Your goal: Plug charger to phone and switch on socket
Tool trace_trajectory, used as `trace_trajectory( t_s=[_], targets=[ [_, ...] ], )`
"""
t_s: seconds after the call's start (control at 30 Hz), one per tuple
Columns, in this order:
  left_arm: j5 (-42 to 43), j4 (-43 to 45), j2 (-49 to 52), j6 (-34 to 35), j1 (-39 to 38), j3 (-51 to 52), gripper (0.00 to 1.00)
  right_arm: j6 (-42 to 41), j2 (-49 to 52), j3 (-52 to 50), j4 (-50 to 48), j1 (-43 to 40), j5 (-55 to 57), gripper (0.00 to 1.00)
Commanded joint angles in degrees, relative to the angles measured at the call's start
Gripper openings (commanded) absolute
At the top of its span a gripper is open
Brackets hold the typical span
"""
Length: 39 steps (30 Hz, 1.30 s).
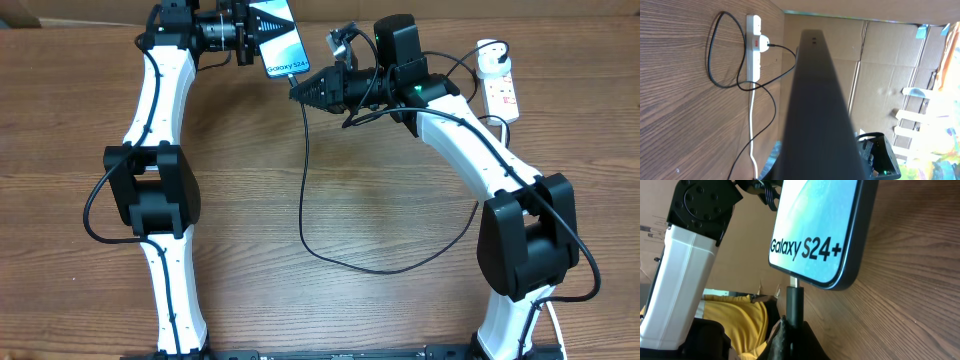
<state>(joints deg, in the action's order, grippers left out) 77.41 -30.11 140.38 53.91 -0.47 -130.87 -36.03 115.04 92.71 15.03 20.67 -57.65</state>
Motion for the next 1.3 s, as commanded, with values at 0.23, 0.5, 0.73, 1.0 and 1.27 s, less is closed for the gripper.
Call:
trace_trajectory(
  t_s=[0.23,0.5,0.73,1.0,1.27],
  targets=[
    [3.7,0.4,-1.7,0.3,-0.3,-0.5,0.04,-0.2,0.9,0.7,-0.2,-0.9,0.6,0.04],
    [3.7,0.4,-1.7,0.3,-0.7,-0.5,0.04,-1.7,0.9,0.7,-1.5,-0.7,1.2,0.04],
    [3.7,0.4,-1.7,0.1,-1.5,-0.5,0.04,-2.2,0.9,0.7,-1.9,-0.4,1.3,0.04],
    [4.4,0.4,-1.7,0.0,-2.0,-0.5,0.04,-3.3,0.9,0.7,-2.6,-0.4,2.1,0.04],
    [4.8,0.4,-1.7,-0.8,-3.7,-0.5,0.04,-4.4,0.9,0.7,-3.4,-0.4,3.7,0.04]
  ],
)
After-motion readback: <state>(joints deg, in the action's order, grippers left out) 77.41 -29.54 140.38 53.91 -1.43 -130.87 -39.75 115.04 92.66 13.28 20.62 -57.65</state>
